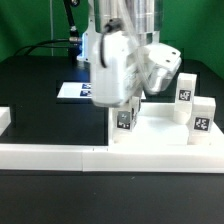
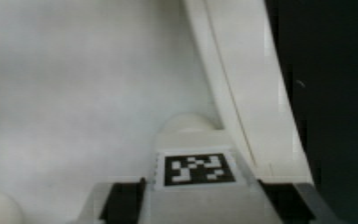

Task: Assemble square table

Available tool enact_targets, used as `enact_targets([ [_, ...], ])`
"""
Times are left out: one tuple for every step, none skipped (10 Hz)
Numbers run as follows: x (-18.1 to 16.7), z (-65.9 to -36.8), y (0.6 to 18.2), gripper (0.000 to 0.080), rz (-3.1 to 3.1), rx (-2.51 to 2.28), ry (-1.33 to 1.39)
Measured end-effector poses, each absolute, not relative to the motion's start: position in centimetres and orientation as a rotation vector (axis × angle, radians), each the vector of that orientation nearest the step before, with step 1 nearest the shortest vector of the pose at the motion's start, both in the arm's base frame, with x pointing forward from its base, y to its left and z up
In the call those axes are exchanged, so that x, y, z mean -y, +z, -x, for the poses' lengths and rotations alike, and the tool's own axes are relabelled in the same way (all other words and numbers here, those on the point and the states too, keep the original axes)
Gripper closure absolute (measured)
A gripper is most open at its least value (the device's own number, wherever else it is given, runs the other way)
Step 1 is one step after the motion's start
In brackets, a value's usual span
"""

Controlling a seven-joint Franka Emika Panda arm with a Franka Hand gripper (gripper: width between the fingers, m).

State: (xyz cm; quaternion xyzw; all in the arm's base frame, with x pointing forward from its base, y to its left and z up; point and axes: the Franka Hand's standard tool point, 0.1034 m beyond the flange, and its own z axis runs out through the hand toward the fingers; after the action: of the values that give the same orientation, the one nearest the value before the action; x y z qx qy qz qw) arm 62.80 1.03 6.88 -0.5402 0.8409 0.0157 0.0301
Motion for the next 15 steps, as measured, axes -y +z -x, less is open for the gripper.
enact_targets([
  [-0.9, -62.8, 6.9, 0.0503, 1.532, -2.67, 0.059],
  [-0.9, -62.8, 6.9, 0.0503, 1.48, -2.7, 0.06],
  [-0.9, -62.7, 6.9, 0.0492, 1.441, -2.728, 0.067],
  [-0.8, -62.7, 6.9, 0.0492, 1.435, -2.74, 0.076],
  [-0.8, -62.6, 6.9, 0.0489, 1.429, -2.744, 0.071],
  [-0.8, -62.6, 6.9, 0.0489, 1.434, -2.744, 0.065],
  [-0.8, -62.5, 6.9, 0.0489, 1.44, -2.743, 0.056],
  [-0.7, -62.4, 6.9, 0.0489, 1.467, -2.733, 0.047],
  [-0.8, -62.4, 6.9, 0.0442, 1.492, -2.72, 0.047],
  [-0.8, -62.4, 6.9, 0.0442, 1.493, -2.719, 0.047],
  [-0.8, -62.4, 6.9, 0.0274, 1.494, -2.719, 0.047],
  [-0.8, -62.4, 6.9, 0.0176, 1.494, -2.718, 0.047],
  [-0.8, -62.4, 6.9, 0.0158, 1.495, -2.718, 0.047],
  [-0.9, -62.5, 7.1, 0.0158, 1.505, -2.709, 0.044],
  [-1.2, -63.2, 9.1, 0.0151, 1.517, -2.662, 0.047],
])
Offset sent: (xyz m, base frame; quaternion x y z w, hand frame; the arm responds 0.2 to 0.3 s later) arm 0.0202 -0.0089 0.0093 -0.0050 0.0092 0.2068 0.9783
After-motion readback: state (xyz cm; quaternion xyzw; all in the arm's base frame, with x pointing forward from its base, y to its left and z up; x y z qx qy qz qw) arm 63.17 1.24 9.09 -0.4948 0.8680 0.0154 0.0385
